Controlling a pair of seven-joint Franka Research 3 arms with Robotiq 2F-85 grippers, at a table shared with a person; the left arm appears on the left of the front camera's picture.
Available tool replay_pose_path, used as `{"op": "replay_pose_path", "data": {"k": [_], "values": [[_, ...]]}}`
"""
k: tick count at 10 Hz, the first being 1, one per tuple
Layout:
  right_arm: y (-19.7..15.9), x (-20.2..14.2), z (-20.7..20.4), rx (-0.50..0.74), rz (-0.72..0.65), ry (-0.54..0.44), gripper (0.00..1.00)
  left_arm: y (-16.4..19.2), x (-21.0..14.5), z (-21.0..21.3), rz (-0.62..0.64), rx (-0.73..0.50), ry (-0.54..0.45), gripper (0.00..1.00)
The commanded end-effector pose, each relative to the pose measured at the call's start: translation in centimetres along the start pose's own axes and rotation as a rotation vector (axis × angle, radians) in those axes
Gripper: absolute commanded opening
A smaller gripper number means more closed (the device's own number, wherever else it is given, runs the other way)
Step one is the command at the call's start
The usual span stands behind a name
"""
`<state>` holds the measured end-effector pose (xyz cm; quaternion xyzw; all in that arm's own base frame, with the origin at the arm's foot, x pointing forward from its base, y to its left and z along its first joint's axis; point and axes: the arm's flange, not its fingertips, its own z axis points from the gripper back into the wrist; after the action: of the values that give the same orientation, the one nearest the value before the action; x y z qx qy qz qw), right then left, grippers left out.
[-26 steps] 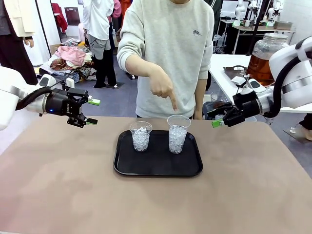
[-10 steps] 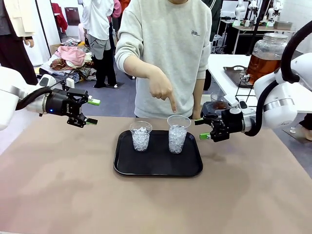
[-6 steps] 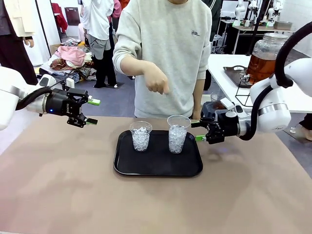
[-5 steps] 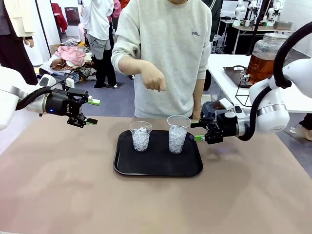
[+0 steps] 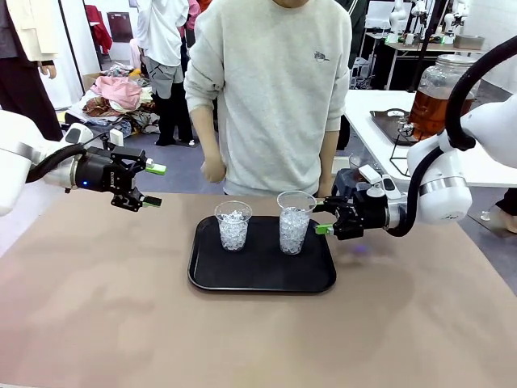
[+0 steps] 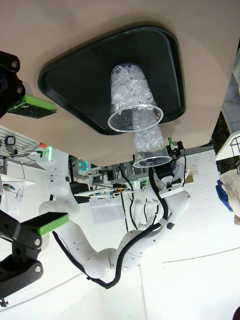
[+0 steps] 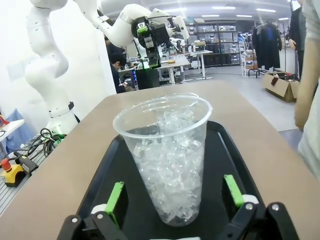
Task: Pour the drink into the iced cup.
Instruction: Pick up the iced cup indicated by the human and present it to them.
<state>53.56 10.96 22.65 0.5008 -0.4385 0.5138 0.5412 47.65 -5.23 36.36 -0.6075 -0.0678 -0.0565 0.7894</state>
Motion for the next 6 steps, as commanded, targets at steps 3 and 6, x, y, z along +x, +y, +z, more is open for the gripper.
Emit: {"op": "replay_pose_path", "data": {"k": [3, 6], "values": [[-0.4, -0.5, -1.4, 0.020, 0.012, -0.029, 1.00, 0.0, -0.1, 0.1, 0.000, -0.002, -0.002, 1.00], [-0.2, -0.7, -2.0, 0.029, 0.008, -0.030, 1.00, 0.0, -0.1, 0.1, 0.000, -0.002, -0.002, 1.00]]}}
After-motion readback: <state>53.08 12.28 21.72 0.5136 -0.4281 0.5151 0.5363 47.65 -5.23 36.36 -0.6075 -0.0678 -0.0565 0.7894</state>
